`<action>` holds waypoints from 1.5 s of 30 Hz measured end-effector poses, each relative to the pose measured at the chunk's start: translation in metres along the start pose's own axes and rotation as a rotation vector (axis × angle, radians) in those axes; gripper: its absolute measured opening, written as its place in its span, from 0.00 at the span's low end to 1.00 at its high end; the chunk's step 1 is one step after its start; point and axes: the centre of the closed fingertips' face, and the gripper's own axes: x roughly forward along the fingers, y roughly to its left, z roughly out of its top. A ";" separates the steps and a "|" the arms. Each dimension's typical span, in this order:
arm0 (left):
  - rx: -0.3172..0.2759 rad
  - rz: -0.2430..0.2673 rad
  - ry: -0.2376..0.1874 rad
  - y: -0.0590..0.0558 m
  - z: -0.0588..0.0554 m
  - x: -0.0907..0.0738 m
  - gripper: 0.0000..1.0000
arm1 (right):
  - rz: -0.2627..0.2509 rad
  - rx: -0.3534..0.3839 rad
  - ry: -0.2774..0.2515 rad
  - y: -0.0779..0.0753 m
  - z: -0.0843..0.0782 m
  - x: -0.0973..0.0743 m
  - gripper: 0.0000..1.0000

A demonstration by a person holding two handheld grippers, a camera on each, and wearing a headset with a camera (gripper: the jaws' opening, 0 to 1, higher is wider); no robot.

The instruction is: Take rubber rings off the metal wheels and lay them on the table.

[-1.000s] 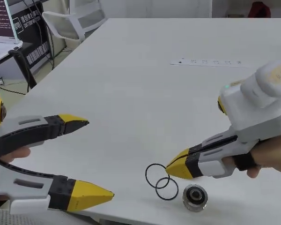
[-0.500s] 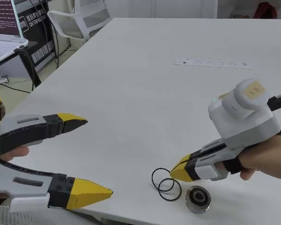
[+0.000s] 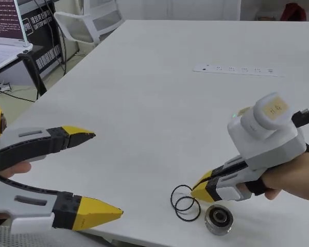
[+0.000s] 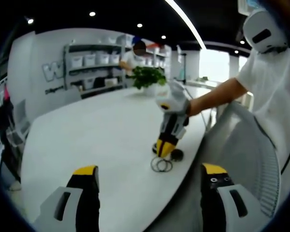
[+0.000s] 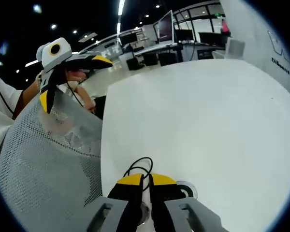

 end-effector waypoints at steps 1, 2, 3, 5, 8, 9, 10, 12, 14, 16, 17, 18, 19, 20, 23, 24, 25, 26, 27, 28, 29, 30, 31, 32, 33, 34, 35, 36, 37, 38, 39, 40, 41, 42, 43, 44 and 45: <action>0.001 0.000 0.003 0.000 -0.001 0.000 0.88 | -0.003 0.001 -0.004 -0.001 0.001 -0.001 0.03; 0.001 0.000 0.005 0.001 -0.001 0.000 0.88 | -0.004 0.001 -0.004 -0.001 0.001 -0.001 0.04; 0.002 0.000 0.007 0.001 -0.002 0.000 0.88 | -0.009 0.000 -0.003 -0.002 0.000 -0.002 0.04; 0.002 -0.002 0.007 0.000 -0.001 0.000 0.88 | -0.015 -0.002 -0.004 -0.004 0.000 -0.004 0.05; 0.005 -0.001 0.009 0.001 -0.001 0.000 0.87 | -0.021 0.007 -0.008 -0.006 -0.002 -0.007 0.05; 0.005 -0.001 0.009 0.001 0.000 0.000 0.87 | -0.021 0.008 -0.010 -0.006 -0.002 -0.009 0.06; 0.005 -0.001 0.009 0.001 0.000 0.000 0.87 | -0.023 0.007 -0.011 -0.006 -0.003 -0.010 0.06; 0.006 -0.002 0.010 0.001 0.000 0.000 0.87 | -0.027 0.004 -0.017 -0.006 -0.003 -0.015 0.06; 0.007 -0.003 0.011 0.001 0.001 0.000 0.87 | -0.029 0.004 -0.025 -0.006 -0.002 -0.019 0.06; 0.008 -0.005 0.016 0.001 0.000 0.000 0.87 | -0.029 -0.003 -0.033 -0.003 -0.001 -0.024 0.08; 0.009 -0.006 0.019 0.001 0.000 0.001 0.87 | -0.029 -0.009 -0.033 -0.002 -0.001 -0.026 0.08; 0.011 -0.009 0.024 0.001 -0.001 0.001 0.87 | -0.031 -0.018 -0.036 -0.001 0.000 -0.029 0.08; 0.013 -0.010 0.027 0.001 -0.001 0.001 0.87 | -0.033 -0.021 -0.039 0.000 0.000 -0.031 0.08; 0.014 -0.011 0.028 0.001 -0.001 0.002 0.87 | -0.033 -0.026 -0.043 0.001 0.001 -0.034 0.09; 0.015 -0.016 0.028 0.000 0.000 0.003 0.87 | -0.037 -0.038 -0.055 0.004 0.003 -0.041 0.11; 0.016 -0.017 0.029 0.000 0.000 0.003 0.87 | -0.039 -0.045 -0.062 0.006 0.005 -0.044 0.11; 0.017 -0.018 0.031 0.000 0.000 0.004 0.87 | -0.040 -0.050 -0.067 0.008 0.006 -0.047 0.12; 0.018 -0.020 0.032 -0.001 0.000 0.004 0.87 | -0.040 -0.052 -0.069 0.008 0.006 -0.048 0.13; 0.019 -0.023 0.033 -0.001 0.001 0.005 0.87 | -0.041 -0.059 -0.076 0.010 0.008 -0.051 0.13; 0.020 -0.025 0.035 -0.001 0.001 0.005 0.87 | -0.041 -0.062 -0.081 0.010 0.008 -0.053 0.14; 0.021 -0.027 0.036 -0.001 0.001 0.006 0.87 | -0.045 -0.066 -0.087 0.011 0.009 -0.057 0.14; 0.022 -0.029 0.039 -0.002 0.001 0.006 0.87 | -0.047 -0.071 -0.089 0.011 0.010 -0.058 0.15; 0.023 -0.031 0.040 -0.002 0.001 0.006 0.87 | -0.051 -0.077 -0.094 0.013 0.010 -0.061 0.15; 0.023 -0.032 0.041 -0.002 0.001 0.007 0.87 | -0.052 -0.080 -0.099 0.013 0.011 -0.063 0.16; 0.025 -0.032 0.041 -0.001 0.001 0.007 0.87 | -0.053 -0.083 -0.103 0.015 0.012 -0.066 0.16; 0.026 -0.033 0.041 -0.001 0.001 0.008 0.87 | -0.055 -0.086 -0.105 0.016 0.012 -0.067 0.17; 0.026 -0.035 0.041 -0.002 0.002 0.008 0.87 | -0.055 -0.089 -0.106 0.016 0.012 -0.069 0.18; 0.027 -0.037 0.042 -0.002 0.002 0.009 0.87 | -0.057 -0.096 -0.107 0.017 0.012 -0.071 0.18; 0.029 -0.038 0.042 -0.002 0.003 0.009 0.87 | -0.059 -0.100 -0.107 0.018 0.011 -0.072 0.19; 0.031 -0.040 0.044 -0.002 0.003 0.009 0.87 | -0.065 -0.106 -0.109 0.018 0.011 -0.074 0.20; 0.032 -0.042 0.045 -0.002 0.003 0.010 0.87 | -0.069 -0.111 -0.110 0.018 0.011 -0.076 0.20; 0.033 -0.044 0.047 -0.003 0.003 0.010 0.87 | -0.076 -0.119 -0.111 0.018 0.011 -0.078 0.20; 0.034 -0.045 0.048 -0.003 0.003 0.010 0.87 | -0.080 -0.126 -0.113 0.018 0.011 -0.080 0.21; 0.036 -0.045 0.049 -0.002 0.003 0.011 0.87 | -0.085 -0.133 -0.116 0.018 0.011 -0.082 0.21; 0.038 -0.046 0.048 -0.002 0.004 0.011 0.87 | -0.088 -0.135 -0.118 0.018 0.011 -0.084 0.22; 0.038 -0.047 0.046 -0.002 0.005 0.012 0.87 | -0.089 -0.135 -0.123 0.017 0.011 -0.085 0.22; 0.040 -0.048 0.044 -0.002 0.006 0.012 0.87 | -0.092 -0.130 -0.128 0.016 0.010 -0.087 0.22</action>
